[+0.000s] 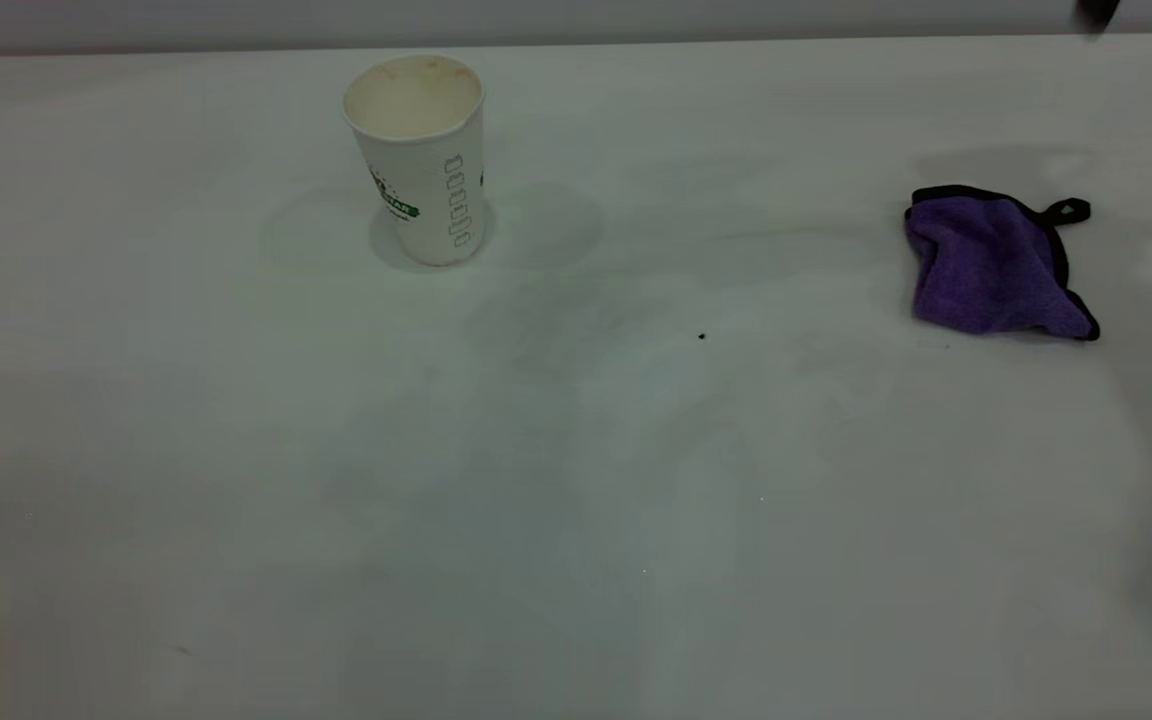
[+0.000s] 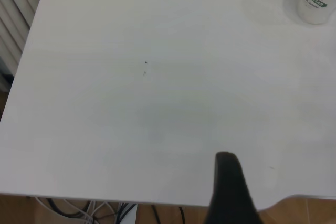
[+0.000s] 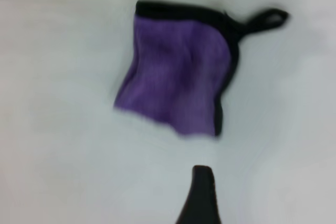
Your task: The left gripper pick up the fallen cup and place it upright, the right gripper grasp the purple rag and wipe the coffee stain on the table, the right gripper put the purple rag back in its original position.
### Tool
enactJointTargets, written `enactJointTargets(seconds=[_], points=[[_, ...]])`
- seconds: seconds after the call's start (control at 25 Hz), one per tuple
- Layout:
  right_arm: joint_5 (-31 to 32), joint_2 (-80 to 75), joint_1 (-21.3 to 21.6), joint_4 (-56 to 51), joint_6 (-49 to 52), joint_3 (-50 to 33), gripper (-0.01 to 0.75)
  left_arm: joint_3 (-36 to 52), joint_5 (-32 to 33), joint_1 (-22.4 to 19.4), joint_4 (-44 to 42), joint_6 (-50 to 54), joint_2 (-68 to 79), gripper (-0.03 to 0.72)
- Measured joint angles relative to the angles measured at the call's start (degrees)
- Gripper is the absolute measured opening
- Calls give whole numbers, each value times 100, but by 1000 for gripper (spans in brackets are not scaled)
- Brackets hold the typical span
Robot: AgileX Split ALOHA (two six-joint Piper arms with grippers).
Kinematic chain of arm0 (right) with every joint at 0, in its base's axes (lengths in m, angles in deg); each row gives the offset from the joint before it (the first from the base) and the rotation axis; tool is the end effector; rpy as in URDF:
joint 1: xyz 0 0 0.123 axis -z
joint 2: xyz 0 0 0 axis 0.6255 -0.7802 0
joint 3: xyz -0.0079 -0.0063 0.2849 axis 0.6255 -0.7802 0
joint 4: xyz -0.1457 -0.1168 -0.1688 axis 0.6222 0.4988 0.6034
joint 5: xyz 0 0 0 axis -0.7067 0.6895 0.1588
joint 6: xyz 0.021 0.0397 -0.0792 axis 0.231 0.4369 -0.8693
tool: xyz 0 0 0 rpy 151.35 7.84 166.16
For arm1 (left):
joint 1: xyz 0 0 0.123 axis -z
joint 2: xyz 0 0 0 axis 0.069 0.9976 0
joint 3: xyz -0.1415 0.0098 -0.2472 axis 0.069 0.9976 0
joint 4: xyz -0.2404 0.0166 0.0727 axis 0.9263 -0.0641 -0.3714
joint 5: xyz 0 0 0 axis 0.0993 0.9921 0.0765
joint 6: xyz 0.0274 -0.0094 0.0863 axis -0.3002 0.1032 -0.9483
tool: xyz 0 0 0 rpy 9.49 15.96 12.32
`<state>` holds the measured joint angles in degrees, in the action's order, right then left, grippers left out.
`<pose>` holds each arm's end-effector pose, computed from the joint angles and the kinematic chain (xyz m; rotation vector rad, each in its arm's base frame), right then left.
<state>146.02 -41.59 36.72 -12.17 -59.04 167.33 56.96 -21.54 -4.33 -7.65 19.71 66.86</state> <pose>0.4391 0.0163 0.1995 -0.1462 3.0078 0.0137 -0.0100 0.0041 0.2702 -0.0794 2.0955 0.0265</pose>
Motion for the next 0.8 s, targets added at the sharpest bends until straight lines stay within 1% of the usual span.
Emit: enactJointTargets(seconds=[0.08,0.2,0.32,0.4,0.56,0.8], points=[[303,593,-70,-8,-13,0,725,0,0,0,0,0,0,559],[383,1504,-221,-90,-83,-145,725,0,0,0,0,0,0,559],[447,2554,-421,-139,-88,-553,724,0,0,0,0,0,0,559],[470,3302,-564,-139,-88,-999,721,0,0,0,0,0,0,559],[535,4988,-798,-186,55,-2274,712,0,0,0,0,0,0,559],[574,7306,-833,-180,349,-4430,704,0,0,0,0,0,0,559]])
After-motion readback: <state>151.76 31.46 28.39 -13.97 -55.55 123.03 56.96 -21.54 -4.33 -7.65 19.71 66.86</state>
